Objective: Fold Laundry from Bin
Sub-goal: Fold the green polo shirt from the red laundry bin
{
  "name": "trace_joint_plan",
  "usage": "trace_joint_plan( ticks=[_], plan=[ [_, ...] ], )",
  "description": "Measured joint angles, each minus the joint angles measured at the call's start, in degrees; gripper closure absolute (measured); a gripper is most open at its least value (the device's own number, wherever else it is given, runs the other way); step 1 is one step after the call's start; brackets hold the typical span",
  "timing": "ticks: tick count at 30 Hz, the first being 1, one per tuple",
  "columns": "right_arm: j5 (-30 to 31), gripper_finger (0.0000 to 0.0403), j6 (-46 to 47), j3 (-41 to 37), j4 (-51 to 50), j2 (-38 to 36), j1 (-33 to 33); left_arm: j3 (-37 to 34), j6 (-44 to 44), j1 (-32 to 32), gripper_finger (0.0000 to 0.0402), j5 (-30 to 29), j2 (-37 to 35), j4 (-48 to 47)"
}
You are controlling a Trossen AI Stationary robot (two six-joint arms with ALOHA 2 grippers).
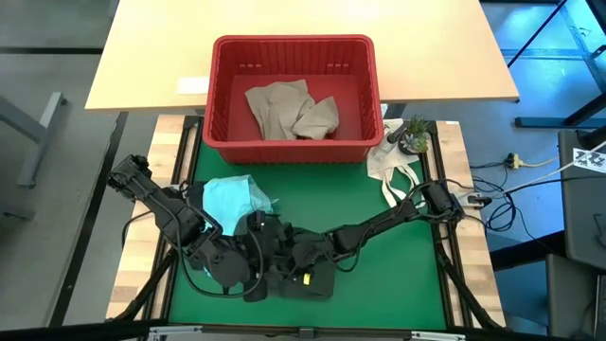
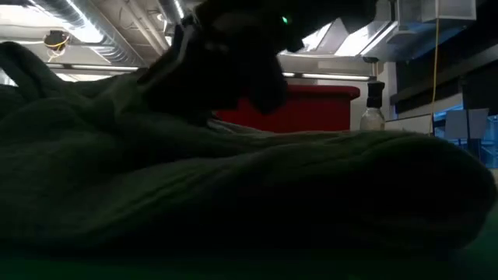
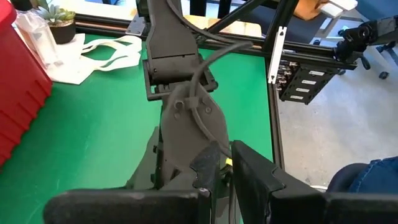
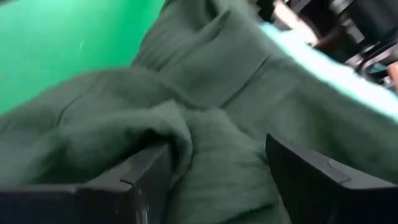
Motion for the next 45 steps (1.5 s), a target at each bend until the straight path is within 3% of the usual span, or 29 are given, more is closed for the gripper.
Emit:
trace_joint_plan(
  ticks=[14, 21, 34, 39, 45],
  plan=[
    [-1.1, 0.015, 0.2, 0.0, 1.2, -9.3, 3.6, 0.0, 0.1, 0.1, 0.0363, -1.0, 0.0, -1.0],
    [-1.0, 0.015, 0.2, 0.0, -0.2, -9.8, 4.6, 0.0, 0.1, 0.1, 0.0363, -1.7, 0.0, -1.4],
    [1.1, 0.015, 6.2, 0.0, -32.5, -22.2, 6.0, 0.0, -1.8, 0.9, 0.0363, -4.6, 0.8, -1.9],
    [1.1, 0.015, 6.9, -3.2, -33.0, -23.2, 5.0, 0.0, -7.6, 0.8, 0.0357, 1.2, 1.3, -1.8],
    [1.5, 0.015, 6.3, -7.5, -27.6, -22.8, 1.3, 0.0, -17.8, -0.5, 0.03, 6.1, 4.6, -1.9]
  ],
)
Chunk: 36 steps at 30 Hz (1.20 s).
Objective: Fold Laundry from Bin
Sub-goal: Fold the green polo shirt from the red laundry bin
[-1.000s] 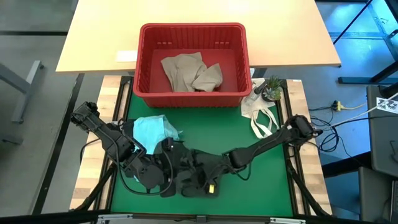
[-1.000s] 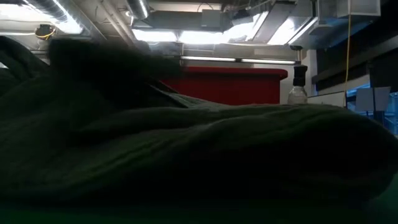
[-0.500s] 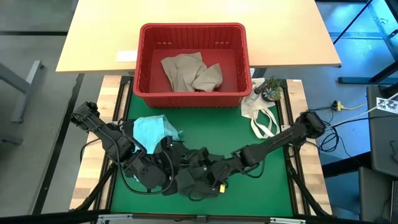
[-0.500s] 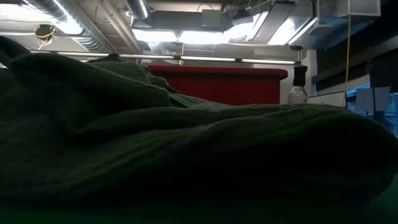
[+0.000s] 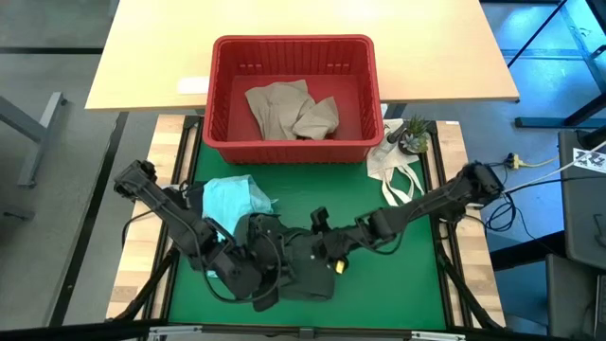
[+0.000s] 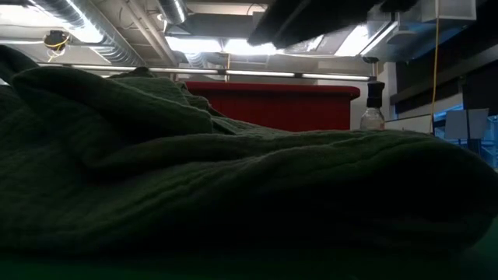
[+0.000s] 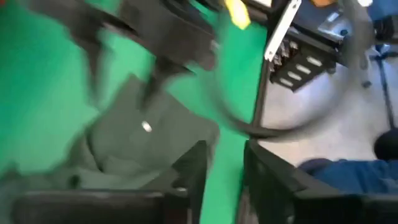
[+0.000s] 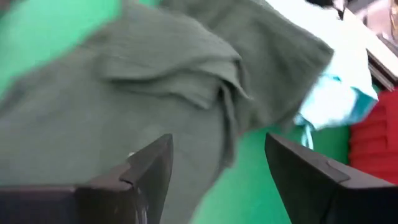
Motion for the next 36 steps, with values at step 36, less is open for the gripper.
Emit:
trace_joint_plan(
  ticks=[36],
  plan=[
    [-7.5, 0.015, -4.6, -1.3, 7.4, 9.7, -8.1, 0.0, -2.8, -0.4, 0.0235, 8.7, 21.9, -1.6]
  ],
)
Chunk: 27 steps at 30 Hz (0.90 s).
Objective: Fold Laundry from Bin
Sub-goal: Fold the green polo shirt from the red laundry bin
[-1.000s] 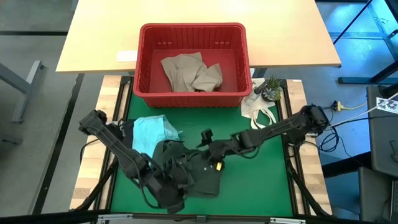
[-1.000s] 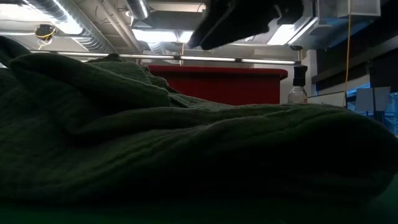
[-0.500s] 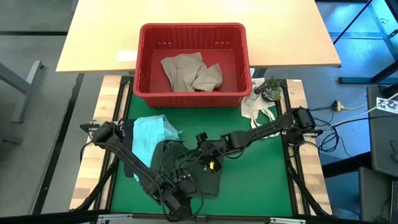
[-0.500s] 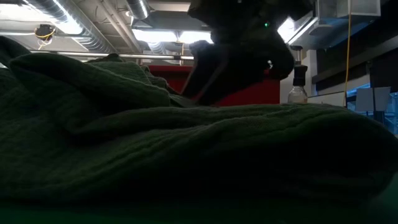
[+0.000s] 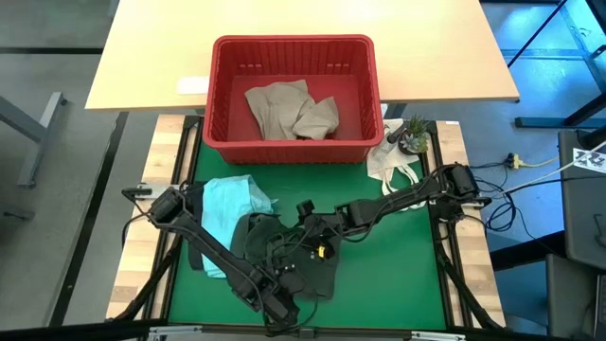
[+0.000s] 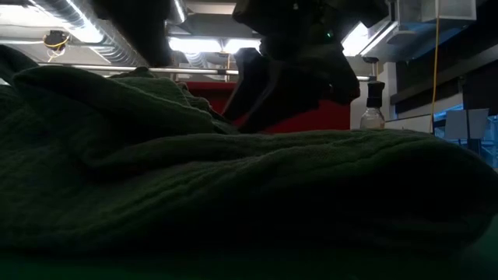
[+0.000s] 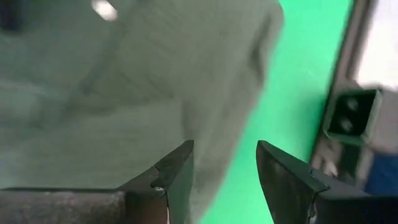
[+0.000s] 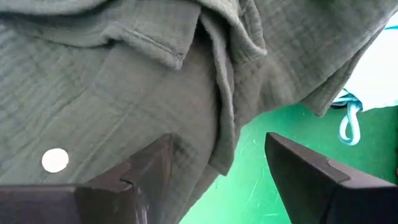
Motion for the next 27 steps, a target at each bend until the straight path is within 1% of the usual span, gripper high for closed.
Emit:
trace_joint_plan(
  ticks=[2, 3, 5, 6, 8, 12, 17, 19, 21, 23, 26, 27],
  plan=[
    [0.0, 0.015, 0.0, 0.0, -0.5, 0.0, 0.0, 0.0, -0.9, -0.4, 0.0235, 4.5, 0.0, 0.0],
    [0.0, 0.015, 0.0, 0.0, -0.7, 0.0, 0.0, 0.0, -2.8, -0.7, 0.0235, 7.3, 0.0, 0.1],
    [0.0, 0.015, 0.0, 0.0, -0.8, 0.0, 0.0, 0.0, -9.0, -1.5, 0.0235, 10.9, 0.0, 0.1],
    [0.0, 0.015, 0.0, 0.0, -0.8, 0.0, 0.0, 0.0, -13.3, -1.9, 0.0235, 11.3, 0.0, 0.1],
    [0.0, 0.015, 0.0, 0.0, -0.8, 0.0, 0.0, 0.0, -22.7, -2.9, 0.0235, 9.9, 0.0, 0.1],
    [0.0, 0.015, 0.0, 0.0, -0.8, 0.0, 0.0, 0.0, -42.0, -4.9, 0.0235, 3.9, 0.0, -0.5],
    [0.0, 0.015, 0.0, 0.0, -0.8, 0.0, 0.0, 0.0, -63.6, -6.8, 0.0235, 1.9, 0.0, -5.1],
    [0.0, 0.015, 0.0, 0.0, -0.8, 0.0, 0.0, 0.0, -69.4, -7.5, 0.0235, 1.9, 0.2, -7.0],
    [0.0, 0.015, 0.0, 0.0, -0.8, 0.0, 0.0, 0.0, -73.2, -8.2, 0.0235, 0.9, 0.7, -8.6],
    [0.0, 0.015, 0.0, 0.0, -0.8, 0.0, 0.0, 0.0, -75.6, -8.7, 0.0235, -1.0, 1.4, -9.6],
    [0.0, 0.015, 0.0, 0.0, -0.7, 0.0, 0.0, 0.0, -78.0, -9.1, 0.0235, -5.7, 2.1, -11.1],
    [0.0, 0.015, 0.0, 0.0, -0.7, 0.0, 0.0, 0.0, -78.3, -8.9, 0.0235, -6.1, 2.5, -11.2]
  ],
)
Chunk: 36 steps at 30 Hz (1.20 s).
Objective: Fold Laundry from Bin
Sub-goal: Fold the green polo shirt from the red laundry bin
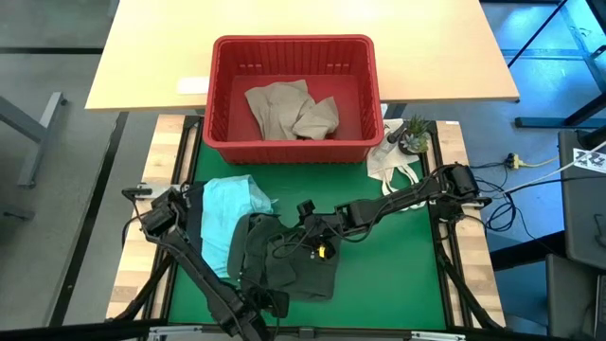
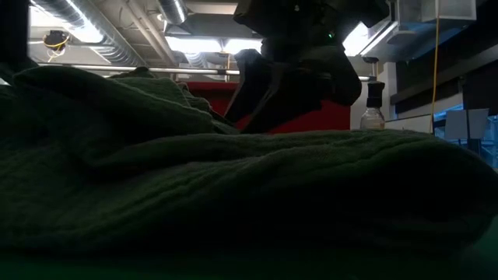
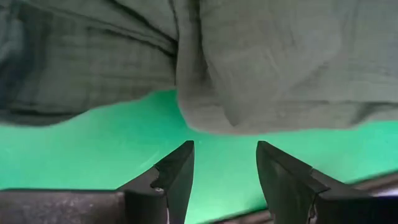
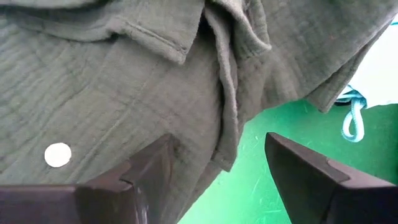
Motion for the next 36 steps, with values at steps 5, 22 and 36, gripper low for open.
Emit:
trace_joint_plan(
  ticks=[5, 22, 36],
  plan=[
    [0.0, 0.015, 0.0, 0.0, -0.1, 0.0, 0.0, -0.1, 0.0, 0.1, 0.0235, -1.1, 2.4, -1.2],
    [0.0, 0.015, 0.0, 0.0, 0.0, 0.0, 0.0, -0.1, 0.1, -1.1, 0.0235, -3.4, 5.4, -2.6],
    [-0.2, 0.015, 0.0, 0.0, 0.0, 0.0, 0.0, -1.9, 4.4, -1.4, 0.0235, -11.4, 5.4, -0.5]
  ],
)
